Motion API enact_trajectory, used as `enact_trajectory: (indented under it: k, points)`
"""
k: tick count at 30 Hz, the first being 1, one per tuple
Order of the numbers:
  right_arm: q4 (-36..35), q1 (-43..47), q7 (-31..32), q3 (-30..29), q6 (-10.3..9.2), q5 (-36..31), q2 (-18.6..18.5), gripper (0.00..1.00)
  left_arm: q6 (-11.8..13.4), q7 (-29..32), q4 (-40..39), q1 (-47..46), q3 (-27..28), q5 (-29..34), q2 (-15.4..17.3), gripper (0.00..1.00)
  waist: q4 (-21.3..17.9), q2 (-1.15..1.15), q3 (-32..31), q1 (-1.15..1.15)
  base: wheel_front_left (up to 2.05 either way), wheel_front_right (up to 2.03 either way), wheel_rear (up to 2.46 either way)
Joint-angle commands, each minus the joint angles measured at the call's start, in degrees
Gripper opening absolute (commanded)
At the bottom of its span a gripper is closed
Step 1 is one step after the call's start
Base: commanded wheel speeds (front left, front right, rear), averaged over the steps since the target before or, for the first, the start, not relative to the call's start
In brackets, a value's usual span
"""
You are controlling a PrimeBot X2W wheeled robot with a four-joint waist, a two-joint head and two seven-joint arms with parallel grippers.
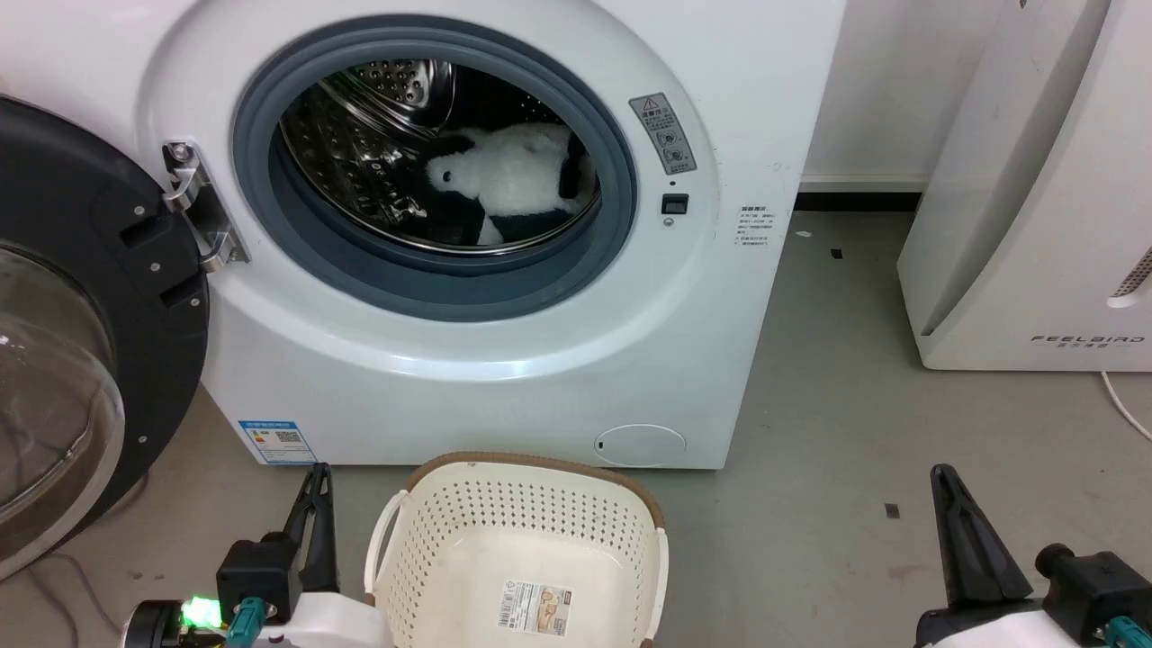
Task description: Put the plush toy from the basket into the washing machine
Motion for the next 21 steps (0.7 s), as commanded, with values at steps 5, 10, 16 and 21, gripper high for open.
enact_trajectory:
  k: [5,10,16,21]
  points:
    - [0.15,-1.29,0.83,0.22,-0.02,-1.07,0.01,0.00,-0.56,0.82,-0.72,-0.43,0.33,0.64,-0.40,0.00,-0.10,0.00,-0.03,0.00,0.00,0.00,0.00]
    - [0.19,-1.57,1.41,0.34,-0.02,-1.49,0.01,0.00,-0.86,1.41,-1.04,-0.48,0.44,0.73,-0.59,0.00,-0.17,0.00,-0.06,0.00,0.00,0.00,0.00]
    - [0.22,-1.84,2.00,0.45,-0.02,-1.91,0.01,0.00,-1.17,1.99,-1.37,-0.52,0.55,0.83,-0.79,0.00,-0.25,0.00,-0.08,0.00,0.00,0.00,0.00]
    - [0.26,-2.11,2.59,0.57,-0.02,-2.33,0.01,0.00,-1.48,2.58,-1.70,-0.57,0.66,0.92,-0.99,0.00,-0.33,0.00,-0.11,0.00,0.00,0.00,0.00]
